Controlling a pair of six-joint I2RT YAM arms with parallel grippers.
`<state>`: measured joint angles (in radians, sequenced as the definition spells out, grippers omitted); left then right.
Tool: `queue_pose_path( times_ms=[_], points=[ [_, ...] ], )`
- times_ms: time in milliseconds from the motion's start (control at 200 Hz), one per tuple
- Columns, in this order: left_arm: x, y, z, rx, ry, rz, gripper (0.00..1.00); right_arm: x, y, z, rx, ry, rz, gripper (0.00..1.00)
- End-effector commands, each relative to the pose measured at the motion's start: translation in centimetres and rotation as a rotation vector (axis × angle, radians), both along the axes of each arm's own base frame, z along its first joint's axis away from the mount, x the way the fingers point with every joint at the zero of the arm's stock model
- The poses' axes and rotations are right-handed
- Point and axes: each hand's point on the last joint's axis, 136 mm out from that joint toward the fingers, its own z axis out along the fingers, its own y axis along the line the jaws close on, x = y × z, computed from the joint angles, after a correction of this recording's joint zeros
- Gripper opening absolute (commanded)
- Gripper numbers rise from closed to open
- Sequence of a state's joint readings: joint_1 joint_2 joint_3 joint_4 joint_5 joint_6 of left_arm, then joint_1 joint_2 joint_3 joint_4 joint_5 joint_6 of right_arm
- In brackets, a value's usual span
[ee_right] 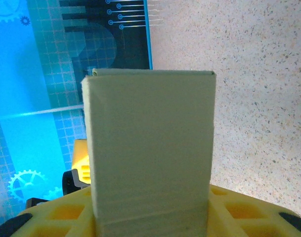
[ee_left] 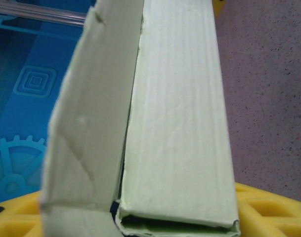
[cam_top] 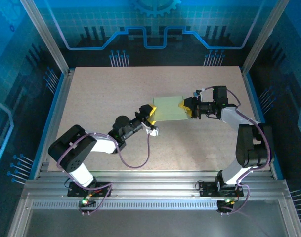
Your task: Fold the paper box
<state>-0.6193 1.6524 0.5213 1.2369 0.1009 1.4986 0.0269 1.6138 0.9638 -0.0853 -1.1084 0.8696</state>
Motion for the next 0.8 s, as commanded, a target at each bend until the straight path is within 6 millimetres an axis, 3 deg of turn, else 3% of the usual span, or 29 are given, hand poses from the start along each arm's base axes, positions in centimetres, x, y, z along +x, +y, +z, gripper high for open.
queue_pose_path(
  times_ms=[0, 310, 420, 540, 695, 795],
  points=[
    [-0.3, -0.7, 1.1, -0.016, -0.049, -0.019, 0.57, -0.4, 0.1, 1.5, 0.009, -0.027, 0.019, 0.46],
    [-0.3, -0.7, 0.7, -0.025, -0.030, -0.009, 0.45, -0.4, 0.0, 1.5, -0.002, -0.023, 0.012, 0.47],
    [-0.2, -0.7, 0.4, -0.031, -0.004, -0.005, 0.45, -0.3, -0.1, 1.7, -0.012, -0.027, 0.001, 0.48],
    [-0.3, -0.6, 0.4, -0.063, 0.030, -0.005, 0.45, -0.1, -0.4, 2.0, -0.025, -0.030, -0.019, 0.57],
    [-0.2, -0.4, 0.1, -0.134, 0.118, 0.008, 0.46, 0.3, -1.6, 2.3, -0.069, -0.031, -0.081, 0.77],
    [-0.3, -0.3, -0.8, -0.163, 0.212, 0.014, 0.46, 0.6, -2.9, 2.1, -0.128, -0.040, -0.135, 0.82]
  ],
)
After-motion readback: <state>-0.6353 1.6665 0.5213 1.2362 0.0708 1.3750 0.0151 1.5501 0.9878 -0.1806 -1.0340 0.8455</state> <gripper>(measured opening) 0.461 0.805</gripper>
